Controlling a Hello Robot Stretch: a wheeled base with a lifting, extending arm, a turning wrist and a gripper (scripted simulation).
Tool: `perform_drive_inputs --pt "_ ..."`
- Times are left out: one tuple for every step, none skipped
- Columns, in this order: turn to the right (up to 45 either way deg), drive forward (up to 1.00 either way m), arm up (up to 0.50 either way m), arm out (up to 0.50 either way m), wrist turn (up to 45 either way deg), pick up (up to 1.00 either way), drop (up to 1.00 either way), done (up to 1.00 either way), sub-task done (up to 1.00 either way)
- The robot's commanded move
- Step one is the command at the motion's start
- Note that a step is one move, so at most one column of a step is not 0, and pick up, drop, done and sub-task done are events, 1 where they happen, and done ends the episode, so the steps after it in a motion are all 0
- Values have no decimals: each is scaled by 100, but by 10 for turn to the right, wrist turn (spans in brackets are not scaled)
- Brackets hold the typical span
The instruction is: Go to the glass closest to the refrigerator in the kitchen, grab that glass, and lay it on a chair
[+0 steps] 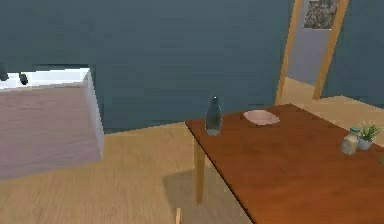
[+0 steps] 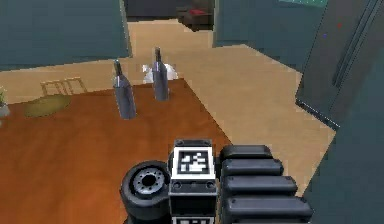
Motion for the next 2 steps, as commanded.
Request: perform_drive_inputs --pt "-330 0 0 0 0 0 0 0 0" --pt "0 0 0 22 0 0 0 0 0"
